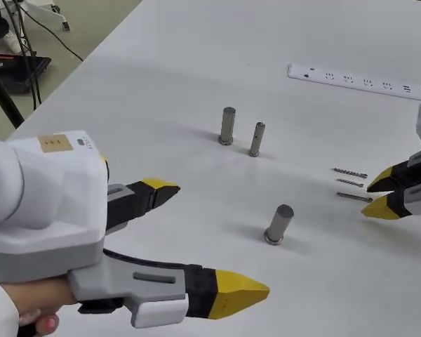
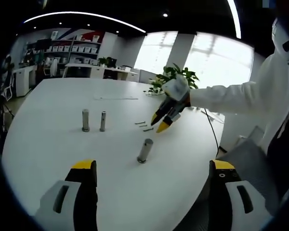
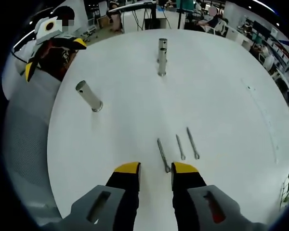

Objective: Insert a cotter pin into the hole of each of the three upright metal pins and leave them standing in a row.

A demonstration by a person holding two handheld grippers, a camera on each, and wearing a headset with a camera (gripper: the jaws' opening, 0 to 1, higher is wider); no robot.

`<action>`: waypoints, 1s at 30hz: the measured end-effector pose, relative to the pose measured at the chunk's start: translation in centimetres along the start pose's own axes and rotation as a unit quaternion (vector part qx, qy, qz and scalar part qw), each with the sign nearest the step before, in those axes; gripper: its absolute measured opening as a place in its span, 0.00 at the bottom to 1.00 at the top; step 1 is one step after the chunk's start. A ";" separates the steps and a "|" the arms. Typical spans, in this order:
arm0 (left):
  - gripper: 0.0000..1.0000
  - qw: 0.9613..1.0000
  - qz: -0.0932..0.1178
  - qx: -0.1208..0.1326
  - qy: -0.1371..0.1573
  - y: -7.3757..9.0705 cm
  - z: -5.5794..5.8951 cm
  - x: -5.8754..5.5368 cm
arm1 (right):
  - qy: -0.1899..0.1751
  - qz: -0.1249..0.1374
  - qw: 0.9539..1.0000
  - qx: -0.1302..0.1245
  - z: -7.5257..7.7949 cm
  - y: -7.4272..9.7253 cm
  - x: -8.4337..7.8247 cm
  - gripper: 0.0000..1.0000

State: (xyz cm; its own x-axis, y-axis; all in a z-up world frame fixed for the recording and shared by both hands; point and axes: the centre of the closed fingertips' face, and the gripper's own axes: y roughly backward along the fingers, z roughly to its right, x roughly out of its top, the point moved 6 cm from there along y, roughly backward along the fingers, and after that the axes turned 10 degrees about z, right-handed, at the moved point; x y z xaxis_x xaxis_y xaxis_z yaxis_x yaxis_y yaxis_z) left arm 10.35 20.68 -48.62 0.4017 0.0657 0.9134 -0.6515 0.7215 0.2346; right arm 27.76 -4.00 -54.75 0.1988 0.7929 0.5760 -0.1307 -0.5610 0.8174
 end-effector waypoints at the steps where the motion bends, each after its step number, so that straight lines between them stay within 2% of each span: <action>1: 0.96 1.000 0.000 -0.001 0.000 0.0 0.1 0.0 | -0.001 -0.001 1.000 0.001 0.0 -0.1 -0.1 0.20; 8: 0.96 1.000 -0.004 -0.005 0.004 0.2 0.1 -0.4 | 0.004 -0.003 1.000 -0.002 0.2 -0.5 0.1 0.14; 12: 0.96 1.000 -0.001 -0.014 0.008 0.3 0.5 -0.5 | 0.021 -0.020 1.000 -0.004 0.4 -0.6 -0.1 0.13; 20: 0.96 1.000 -0.009 -0.017 0.011 0.2 0.5 -1.0 | 0.026 -0.024 0.999 0.001 0.8 -0.8 0.0 0.07; 24: 0.95 1.000 -0.011 -0.020 0.012 0.3 0.6 -1.2 | 0.060 -0.043 0.997 -0.002 0.9 -1.0 -0.1 0.02; 30: 0.95 1.000 -0.014 -0.023 0.016 0.2 0.7 -1.3 | 0.067 -0.046 0.997 0.003 0.8 -1.1 0.1 0.00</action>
State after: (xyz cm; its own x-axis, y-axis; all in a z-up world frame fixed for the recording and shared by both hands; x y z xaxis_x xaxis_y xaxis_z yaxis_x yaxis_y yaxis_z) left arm 9.24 20.23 -49.52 0.4393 0.0663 0.8959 -0.6101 0.7540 0.2433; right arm 28.67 -3.51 -55.58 0.0779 0.8656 0.4947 -0.1124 -0.4854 0.8670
